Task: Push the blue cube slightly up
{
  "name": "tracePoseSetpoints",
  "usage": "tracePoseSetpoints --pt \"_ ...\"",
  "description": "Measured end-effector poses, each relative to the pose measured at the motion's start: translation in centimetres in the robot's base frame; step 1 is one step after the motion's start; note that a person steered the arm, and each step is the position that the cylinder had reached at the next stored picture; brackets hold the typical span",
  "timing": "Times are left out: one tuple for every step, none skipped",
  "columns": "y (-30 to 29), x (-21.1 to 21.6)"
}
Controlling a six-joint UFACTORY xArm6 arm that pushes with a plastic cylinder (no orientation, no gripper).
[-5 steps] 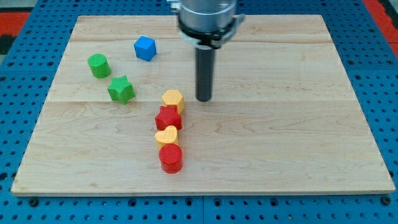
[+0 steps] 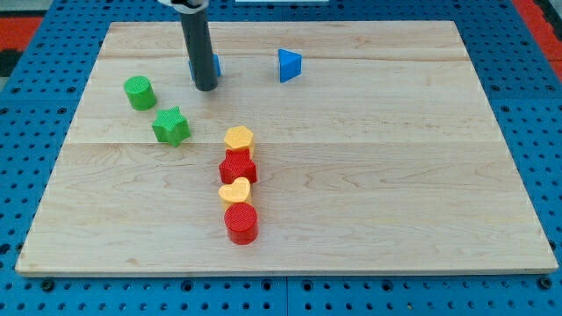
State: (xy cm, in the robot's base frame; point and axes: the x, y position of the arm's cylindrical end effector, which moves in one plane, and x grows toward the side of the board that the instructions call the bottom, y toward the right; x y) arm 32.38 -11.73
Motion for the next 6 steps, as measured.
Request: tracePoseSetpoints --pt "-0.5 -2.2" --pt "-0.4 -1.6" --pt "0.5 0.9" --pt "4.6 1.0" --pt "9.1 0.7" --pt "12.6 -0.2"
